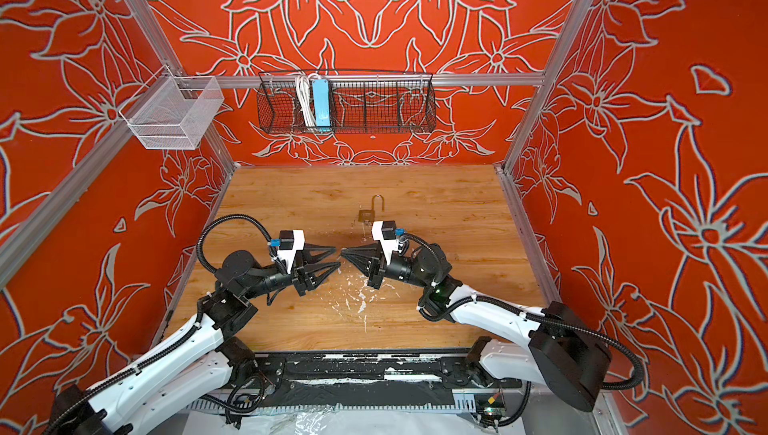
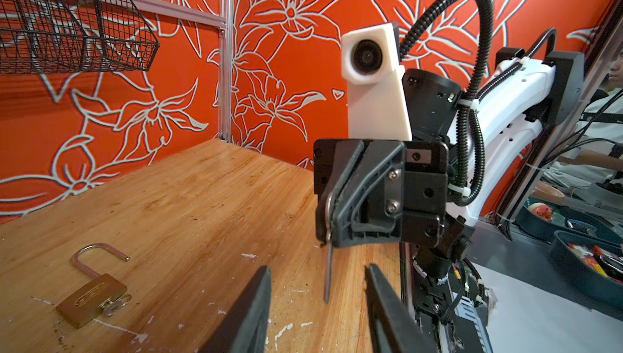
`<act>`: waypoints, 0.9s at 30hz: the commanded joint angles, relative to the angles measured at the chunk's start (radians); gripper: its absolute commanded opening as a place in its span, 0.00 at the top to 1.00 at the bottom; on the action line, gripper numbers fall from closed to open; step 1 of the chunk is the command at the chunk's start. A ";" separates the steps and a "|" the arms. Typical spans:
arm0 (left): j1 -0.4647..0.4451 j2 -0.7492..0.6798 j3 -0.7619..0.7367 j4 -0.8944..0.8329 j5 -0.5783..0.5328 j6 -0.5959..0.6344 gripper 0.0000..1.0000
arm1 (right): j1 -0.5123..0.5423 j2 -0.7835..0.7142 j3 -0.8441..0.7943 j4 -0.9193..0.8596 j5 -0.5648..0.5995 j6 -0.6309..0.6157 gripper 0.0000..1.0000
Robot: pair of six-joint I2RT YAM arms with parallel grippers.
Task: Unlock with the key
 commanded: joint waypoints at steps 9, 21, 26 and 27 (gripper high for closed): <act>0.004 0.025 0.044 0.024 0.081 0.006 1.00 | 0.006 -0.011 -0.007 0.048 0.009 0.015 1.00; 0.008 -0.037 0.146 -0.301 -0.022 0.104 1.00 | 0.005 -0.123 -0.038 -0.180 0.075 -0.062 0.78; 0.015 0.026 0.334 -0.682 -0.046 0.248 1.00 | 0.004 -0.301 -0.055 -0.524 0.210 -0.192 0.46; 0.014 0.045 0.379 -0.765 -0.053 0.282 1.00 | 0.002 -0.339 -0.065 -0.566 0.247 -0.207 0.43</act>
